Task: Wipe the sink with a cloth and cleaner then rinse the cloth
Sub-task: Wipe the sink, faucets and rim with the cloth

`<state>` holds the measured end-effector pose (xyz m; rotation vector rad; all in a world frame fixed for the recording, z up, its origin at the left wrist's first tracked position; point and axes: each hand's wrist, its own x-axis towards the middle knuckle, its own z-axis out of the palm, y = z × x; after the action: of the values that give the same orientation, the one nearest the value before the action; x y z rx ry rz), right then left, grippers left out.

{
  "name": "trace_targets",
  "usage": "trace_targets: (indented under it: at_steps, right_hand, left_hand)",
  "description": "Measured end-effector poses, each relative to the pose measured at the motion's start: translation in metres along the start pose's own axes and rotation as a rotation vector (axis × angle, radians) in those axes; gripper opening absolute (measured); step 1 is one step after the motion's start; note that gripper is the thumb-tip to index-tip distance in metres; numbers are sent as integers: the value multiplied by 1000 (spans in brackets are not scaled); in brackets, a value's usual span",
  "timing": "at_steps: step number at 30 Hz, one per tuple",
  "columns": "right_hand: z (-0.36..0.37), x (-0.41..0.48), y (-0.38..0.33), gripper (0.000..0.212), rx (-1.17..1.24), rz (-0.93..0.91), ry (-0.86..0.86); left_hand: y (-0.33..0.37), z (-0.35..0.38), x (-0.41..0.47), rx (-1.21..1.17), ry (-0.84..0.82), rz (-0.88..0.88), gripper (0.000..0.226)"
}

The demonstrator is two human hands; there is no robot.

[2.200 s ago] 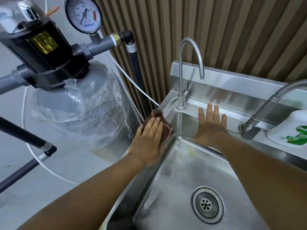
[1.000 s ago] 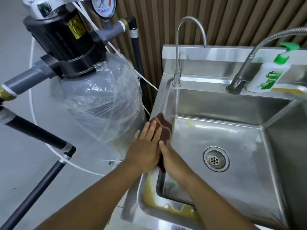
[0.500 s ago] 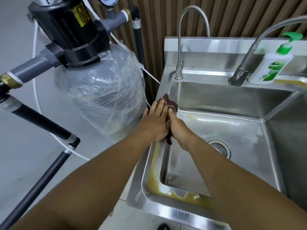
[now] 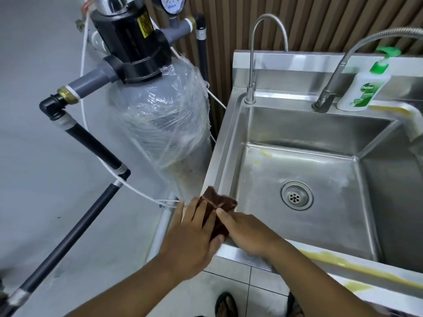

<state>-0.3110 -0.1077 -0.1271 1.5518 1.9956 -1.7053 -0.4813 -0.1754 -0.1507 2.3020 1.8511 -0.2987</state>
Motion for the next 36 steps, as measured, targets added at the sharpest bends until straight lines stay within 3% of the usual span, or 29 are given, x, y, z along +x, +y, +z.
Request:
trace_targets:
  at_steps: [5,8,13,17,21,26,30,36]
  right_hand:
    - [-4,12,-9,71,0,11,7]
    - [-8,38,-9,85,137,51,75]
    - [-17,55,-17,74,332,45,185]
    - [-10,43,-6,79,250,103,108]
    - [-11,41,0,71,375,130,51]
    - [-18,62,-4,64,544,106,61]
    - [-41,85,-7,65,599,43,91]
    - [-78,119,-12,64,689,-17,100]
  left_hand:
    - [3,-9,15,-1,-53,-45,71]
    - [-2,-25,62,56,-110,-72,71]
    - [-13,-34,96,52,-145,-74,66]
    - [-3,-17,53,9,-80,-44,68]
    - [-2,7,28,23,42,-22,66]
    - [-1,-4,71,-15,-8,-78,86]
    - [-4,-13,112,-5,-29,-123,75]
    - [-10,-23,170,-40,-54,-137,77]
